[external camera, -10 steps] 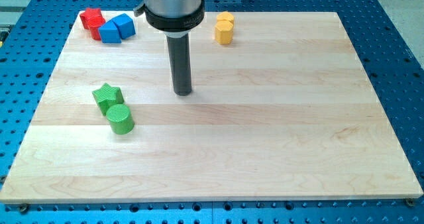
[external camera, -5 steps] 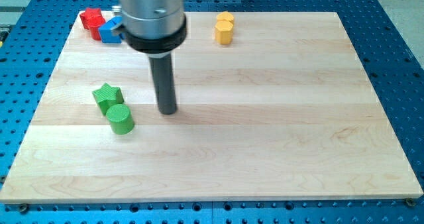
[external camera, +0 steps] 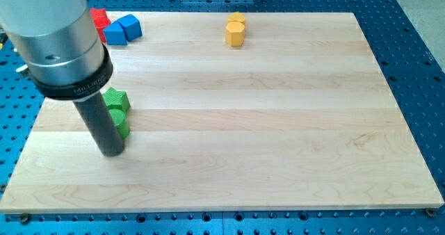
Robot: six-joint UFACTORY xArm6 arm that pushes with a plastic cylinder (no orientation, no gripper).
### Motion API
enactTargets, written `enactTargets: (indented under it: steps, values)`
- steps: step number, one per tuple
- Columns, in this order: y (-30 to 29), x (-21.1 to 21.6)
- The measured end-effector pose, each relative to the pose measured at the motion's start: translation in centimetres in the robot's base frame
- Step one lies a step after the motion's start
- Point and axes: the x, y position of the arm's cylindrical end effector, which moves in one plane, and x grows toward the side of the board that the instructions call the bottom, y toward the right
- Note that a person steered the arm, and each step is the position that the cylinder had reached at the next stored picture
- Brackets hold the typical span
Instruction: Place the green blocks parallel to each other
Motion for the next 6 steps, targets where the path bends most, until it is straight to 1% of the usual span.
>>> enactTargets:
  steps: [2, 3, 5, 6]
  values:
    - [0.0, -6.2]
    - [0.0, -8.3]
    - [0.3, -10.3]
    - [3.7, -10.3]
